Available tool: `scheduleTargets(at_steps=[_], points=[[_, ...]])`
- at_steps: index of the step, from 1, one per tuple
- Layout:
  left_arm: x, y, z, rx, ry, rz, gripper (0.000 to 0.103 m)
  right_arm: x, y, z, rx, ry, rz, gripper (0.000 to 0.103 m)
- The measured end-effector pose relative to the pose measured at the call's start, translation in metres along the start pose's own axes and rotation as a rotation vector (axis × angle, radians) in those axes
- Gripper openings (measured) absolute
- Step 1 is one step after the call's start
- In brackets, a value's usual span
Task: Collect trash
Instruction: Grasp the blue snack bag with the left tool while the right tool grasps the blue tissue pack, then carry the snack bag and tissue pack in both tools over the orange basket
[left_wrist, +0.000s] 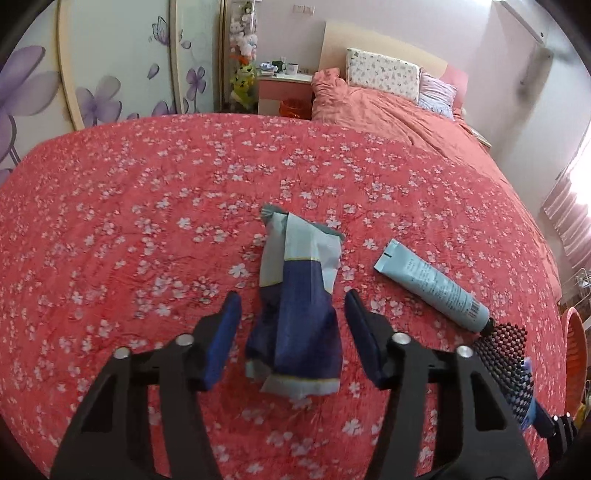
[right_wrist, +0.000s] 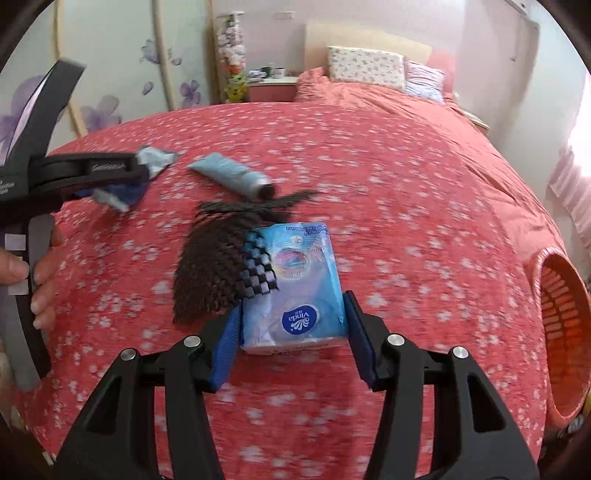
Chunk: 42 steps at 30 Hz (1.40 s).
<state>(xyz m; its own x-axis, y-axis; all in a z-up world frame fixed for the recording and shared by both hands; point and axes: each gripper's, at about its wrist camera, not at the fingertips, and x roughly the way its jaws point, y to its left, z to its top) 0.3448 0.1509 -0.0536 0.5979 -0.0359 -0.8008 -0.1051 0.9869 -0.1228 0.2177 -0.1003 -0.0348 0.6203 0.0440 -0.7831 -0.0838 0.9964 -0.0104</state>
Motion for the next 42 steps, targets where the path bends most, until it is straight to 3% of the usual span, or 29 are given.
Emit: scheduleTargets(at_steps=[6,10,13,23,38,42], points=[[0.007,0.008,-0.002,-0.04,0.002,-0.023,0.053,0.006,-0.028,-0.005,0.069,0.003,-0.061,0.053],[0.008,0.008,-0.001,-0.032,-0.001,-0.024,0.042,0.005,-0.039,-0.008,0.095,-0.001,-0.085,0.053],[0.008,0.008,-0.003,-0.02,-0.011,-0.022,0.04,0.007,-0.048,-0.009,0.108,-0.009,-0.117,0.053],[0.007,-0.005,-0.02,0.072,-0.036,0.051,0.041,0.005,-0.067,-0.013,0.19,-0.004,-0.103,0.053],[0.007,-0.005,-0.018,0.067,-0.034,0.057,0.042,0.008,-0.071,-0.008,0.212,0.002,-0.119,0.054],[0.005,-0.003,-0.018,0.053,-0.038,0.052,0.037,0.007,-0.071,-0.008,0.213,0.001,-0.118,0.053]])
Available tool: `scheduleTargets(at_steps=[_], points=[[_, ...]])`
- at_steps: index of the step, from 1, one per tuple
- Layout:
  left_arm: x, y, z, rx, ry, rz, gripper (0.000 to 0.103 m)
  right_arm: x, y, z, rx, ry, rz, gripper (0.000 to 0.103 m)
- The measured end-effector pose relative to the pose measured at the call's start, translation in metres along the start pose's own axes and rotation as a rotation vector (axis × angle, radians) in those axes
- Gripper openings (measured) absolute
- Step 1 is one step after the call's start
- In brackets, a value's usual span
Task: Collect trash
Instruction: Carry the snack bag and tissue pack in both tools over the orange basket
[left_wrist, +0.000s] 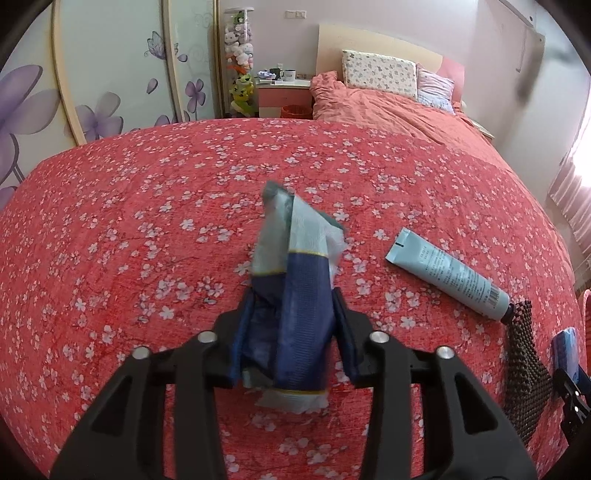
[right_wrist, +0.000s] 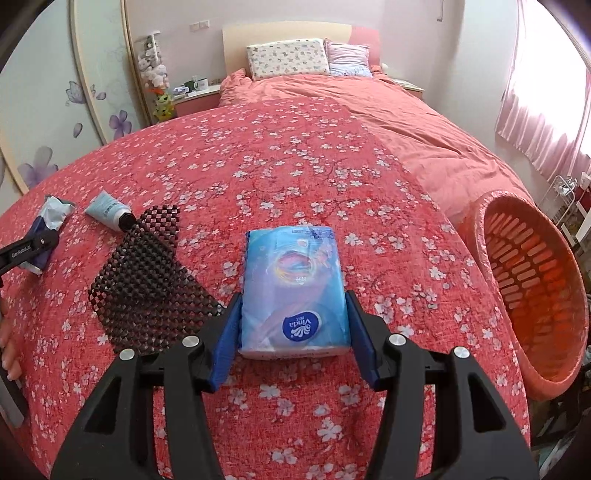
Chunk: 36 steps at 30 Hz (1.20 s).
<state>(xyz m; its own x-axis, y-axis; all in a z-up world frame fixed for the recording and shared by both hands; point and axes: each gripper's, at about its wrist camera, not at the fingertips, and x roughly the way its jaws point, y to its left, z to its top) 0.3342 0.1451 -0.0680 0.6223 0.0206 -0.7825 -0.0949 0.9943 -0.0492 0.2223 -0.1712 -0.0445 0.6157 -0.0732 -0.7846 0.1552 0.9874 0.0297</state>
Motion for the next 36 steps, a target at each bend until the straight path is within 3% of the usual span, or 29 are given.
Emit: scheduleTargets(at_steps=[18,28,36], points=[[-0.048,-0.001,-0.034,0.01,-0.039,-0.109,0.032,-0.034,-0.013,-0.008,-0.003,-0.084,0.012,0.052],[-0.106,-0.047,-0.039,0.09,-0.116,-0.19,0.032,-0.068,-0.028,-0.01,0.027,-0.189,0.04,0.052],[-0.154,-0.098,-0.042,0.162,-0.175,-0.292,0.032,-0.105,-0.05,-0.013,0.077,-0.299,-0.001,0.052]])
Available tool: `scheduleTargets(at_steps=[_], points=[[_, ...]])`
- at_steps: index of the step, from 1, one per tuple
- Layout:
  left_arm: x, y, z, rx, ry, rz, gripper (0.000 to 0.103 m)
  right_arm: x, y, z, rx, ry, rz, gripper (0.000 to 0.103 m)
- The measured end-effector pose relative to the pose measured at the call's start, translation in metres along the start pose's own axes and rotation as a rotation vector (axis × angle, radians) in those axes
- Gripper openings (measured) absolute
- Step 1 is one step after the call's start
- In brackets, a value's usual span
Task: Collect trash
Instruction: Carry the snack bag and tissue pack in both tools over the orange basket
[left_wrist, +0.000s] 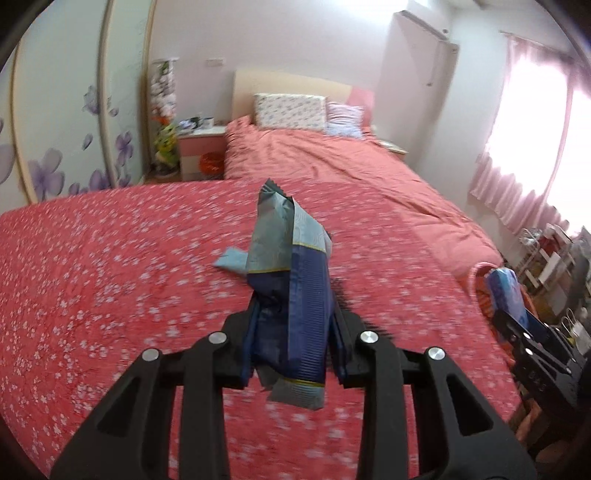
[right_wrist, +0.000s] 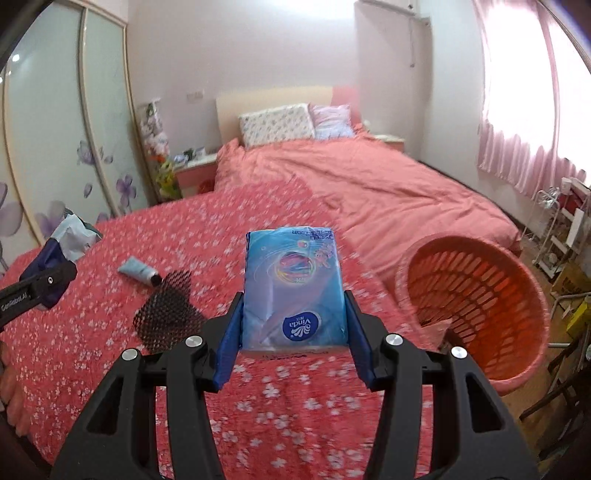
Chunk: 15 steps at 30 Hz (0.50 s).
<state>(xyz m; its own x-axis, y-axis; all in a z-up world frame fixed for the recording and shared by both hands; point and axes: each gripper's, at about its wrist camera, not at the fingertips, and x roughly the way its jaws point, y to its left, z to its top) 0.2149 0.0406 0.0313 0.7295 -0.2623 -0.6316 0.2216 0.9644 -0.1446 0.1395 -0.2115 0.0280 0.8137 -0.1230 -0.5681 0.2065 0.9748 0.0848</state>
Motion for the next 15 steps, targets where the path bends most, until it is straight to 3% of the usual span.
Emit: scheduleTargets(at_steps=[15], points=[[-0.008,-0.107,-0.002,0.108,-0.003,-0.171,0.032,-0.046,-0.068,0.004,0.095,-0.133,-0.117,0.052]])
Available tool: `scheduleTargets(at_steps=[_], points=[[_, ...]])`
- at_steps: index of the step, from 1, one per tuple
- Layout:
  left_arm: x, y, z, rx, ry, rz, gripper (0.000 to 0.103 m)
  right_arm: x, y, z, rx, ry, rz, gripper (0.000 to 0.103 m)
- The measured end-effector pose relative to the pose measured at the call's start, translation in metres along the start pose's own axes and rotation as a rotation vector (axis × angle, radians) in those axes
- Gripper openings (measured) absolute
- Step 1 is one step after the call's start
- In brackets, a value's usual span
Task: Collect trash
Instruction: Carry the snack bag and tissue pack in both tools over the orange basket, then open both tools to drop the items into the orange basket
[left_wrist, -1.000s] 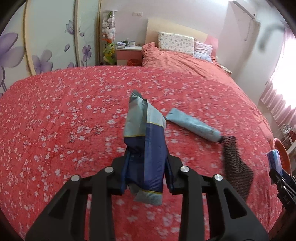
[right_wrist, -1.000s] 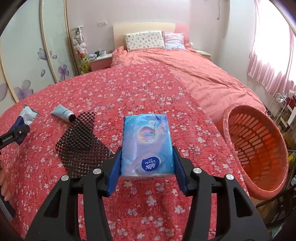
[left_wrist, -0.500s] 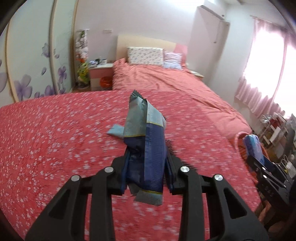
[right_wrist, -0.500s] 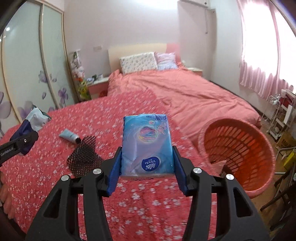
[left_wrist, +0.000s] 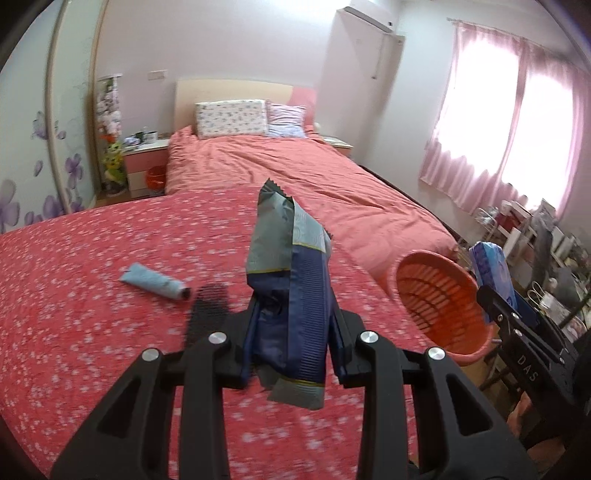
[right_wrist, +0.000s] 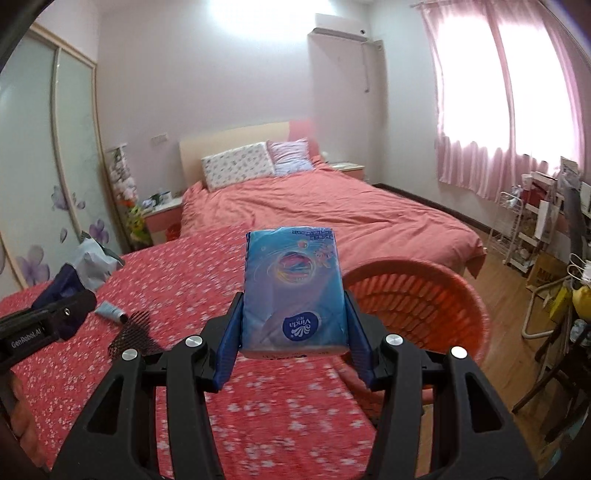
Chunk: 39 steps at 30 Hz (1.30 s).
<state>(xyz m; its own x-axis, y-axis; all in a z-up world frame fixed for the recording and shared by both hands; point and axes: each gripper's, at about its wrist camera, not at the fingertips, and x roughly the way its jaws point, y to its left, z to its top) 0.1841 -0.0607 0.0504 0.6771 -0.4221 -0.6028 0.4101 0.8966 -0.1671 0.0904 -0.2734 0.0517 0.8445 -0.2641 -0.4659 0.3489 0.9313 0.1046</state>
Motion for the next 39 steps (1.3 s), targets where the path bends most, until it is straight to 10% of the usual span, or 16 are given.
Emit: scheduleTargets(at_steps=[16,39], points=[[0.065,-0.11,0.004,0.087,0.06,-0.189,0.032,0.021,-0.083,0.004,0.124,-0.023,-0.122,0.052],[0.172,-0.197,-0.008,0.169,0.194,-0.313,0.037,0.057,-0.145,0.002,0.323,0.02,-0.061,0.053]])
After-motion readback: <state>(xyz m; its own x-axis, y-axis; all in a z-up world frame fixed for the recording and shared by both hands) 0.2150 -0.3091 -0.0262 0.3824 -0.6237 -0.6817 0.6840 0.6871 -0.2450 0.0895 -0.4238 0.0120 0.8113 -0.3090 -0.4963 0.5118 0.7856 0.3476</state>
